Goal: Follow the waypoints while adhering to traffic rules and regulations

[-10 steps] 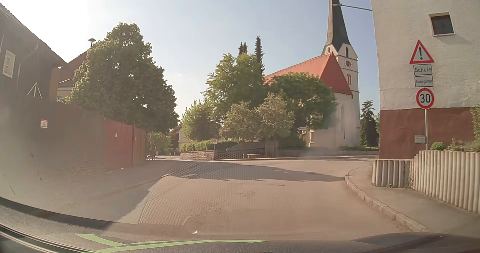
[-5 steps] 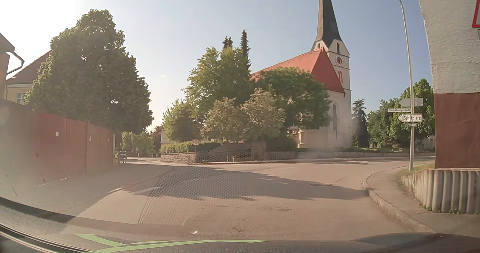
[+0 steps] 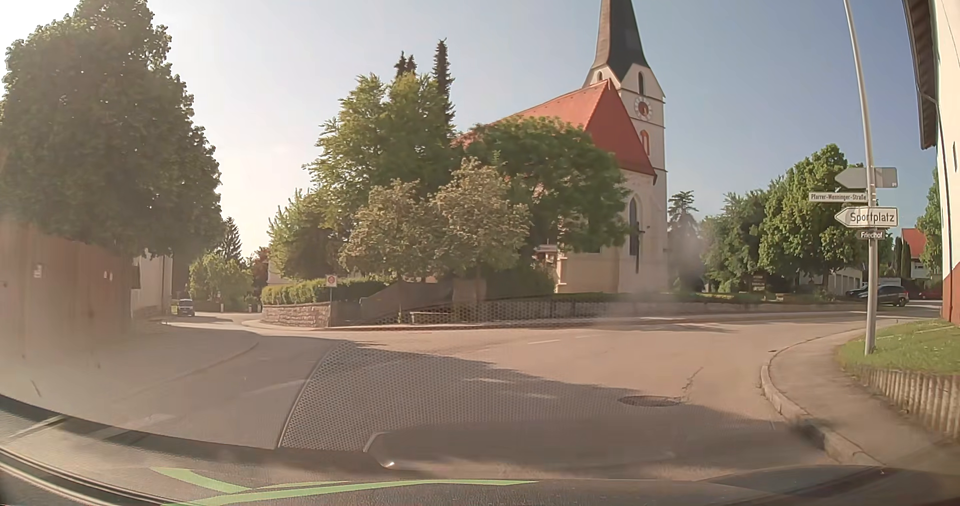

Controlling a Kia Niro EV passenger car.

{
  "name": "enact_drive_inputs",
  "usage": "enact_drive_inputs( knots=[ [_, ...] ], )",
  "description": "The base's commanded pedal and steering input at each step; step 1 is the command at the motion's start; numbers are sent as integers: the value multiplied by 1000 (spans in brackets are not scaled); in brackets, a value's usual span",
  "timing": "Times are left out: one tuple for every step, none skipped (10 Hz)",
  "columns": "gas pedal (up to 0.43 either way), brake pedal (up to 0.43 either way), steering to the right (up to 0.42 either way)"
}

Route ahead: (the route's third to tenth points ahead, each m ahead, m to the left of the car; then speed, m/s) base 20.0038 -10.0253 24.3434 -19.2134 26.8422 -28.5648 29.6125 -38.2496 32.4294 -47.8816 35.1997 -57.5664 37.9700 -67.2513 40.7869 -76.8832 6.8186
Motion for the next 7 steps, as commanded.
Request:
enact_drive_inputs(
  knots=[
    [0,0,139],
    [8,0,147],
    [8,0,156],
    [28,0,163],
    [39,0,170],
    [47,0,175],
    [47,0,181]
  ],
)
